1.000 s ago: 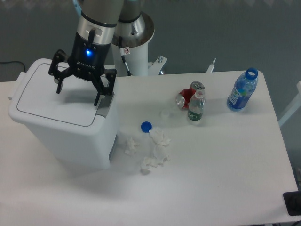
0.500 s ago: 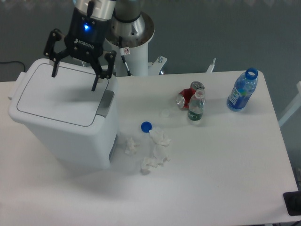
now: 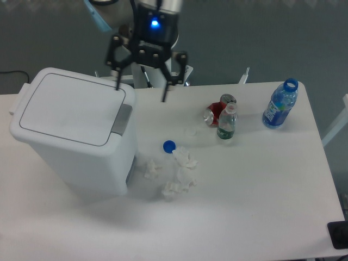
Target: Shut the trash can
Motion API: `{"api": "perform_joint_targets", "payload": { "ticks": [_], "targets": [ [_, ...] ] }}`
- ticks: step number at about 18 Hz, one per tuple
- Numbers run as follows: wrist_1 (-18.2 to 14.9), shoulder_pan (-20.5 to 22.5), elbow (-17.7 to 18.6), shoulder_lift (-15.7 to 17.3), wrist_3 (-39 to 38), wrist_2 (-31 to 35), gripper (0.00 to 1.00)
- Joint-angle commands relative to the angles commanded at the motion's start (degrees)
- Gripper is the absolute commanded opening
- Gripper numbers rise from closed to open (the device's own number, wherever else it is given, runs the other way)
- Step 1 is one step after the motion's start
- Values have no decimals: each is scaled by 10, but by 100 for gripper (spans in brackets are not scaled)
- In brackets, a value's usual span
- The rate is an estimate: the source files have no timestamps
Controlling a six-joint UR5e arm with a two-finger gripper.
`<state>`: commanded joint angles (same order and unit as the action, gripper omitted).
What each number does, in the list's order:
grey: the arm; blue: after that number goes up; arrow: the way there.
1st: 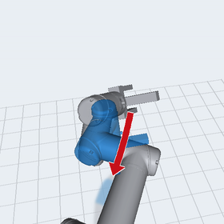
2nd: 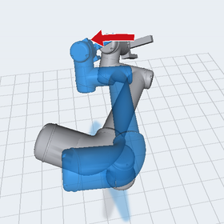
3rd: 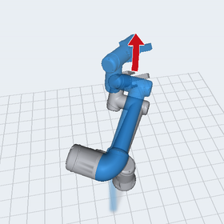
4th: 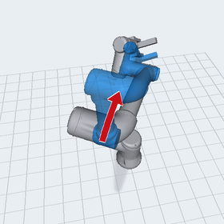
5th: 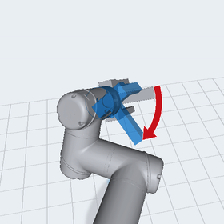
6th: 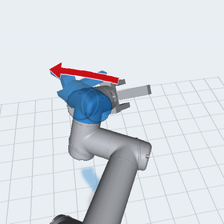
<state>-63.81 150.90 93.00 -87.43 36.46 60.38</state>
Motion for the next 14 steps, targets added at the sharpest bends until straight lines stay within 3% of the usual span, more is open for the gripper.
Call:
{"api": "perform_joint_targets", "payload": {
  "ticks": [2,9,12,14],
  "targets": [
    [-3,13,-24,-16,44,24,100],
    [1,27,-40,-72,262,175,100],
    [3,27,-50,-80,303,238,100],
    [4,27,-56,-88,321,245,100]
  ]
}}
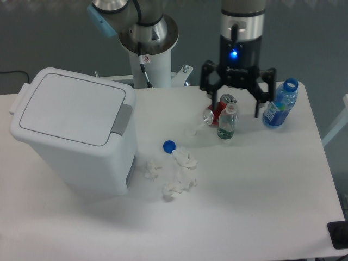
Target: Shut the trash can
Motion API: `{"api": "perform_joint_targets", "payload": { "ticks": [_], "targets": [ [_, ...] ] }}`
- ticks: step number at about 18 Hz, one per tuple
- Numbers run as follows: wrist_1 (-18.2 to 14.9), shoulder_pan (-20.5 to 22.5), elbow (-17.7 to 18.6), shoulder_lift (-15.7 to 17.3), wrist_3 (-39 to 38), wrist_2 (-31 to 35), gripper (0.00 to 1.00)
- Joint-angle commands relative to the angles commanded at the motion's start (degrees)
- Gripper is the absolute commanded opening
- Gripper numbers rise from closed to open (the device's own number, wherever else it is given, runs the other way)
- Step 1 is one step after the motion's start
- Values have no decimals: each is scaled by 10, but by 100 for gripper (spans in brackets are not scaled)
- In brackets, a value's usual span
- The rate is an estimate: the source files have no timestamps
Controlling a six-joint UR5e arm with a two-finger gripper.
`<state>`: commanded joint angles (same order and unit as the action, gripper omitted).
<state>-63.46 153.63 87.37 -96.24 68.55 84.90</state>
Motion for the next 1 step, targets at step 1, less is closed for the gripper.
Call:
{"api": "perform_joint_targets", "payload": {
  "ticks": [1],
  "targets": [
    [1,0,-4,-3,2,1,100]
  ]
}}
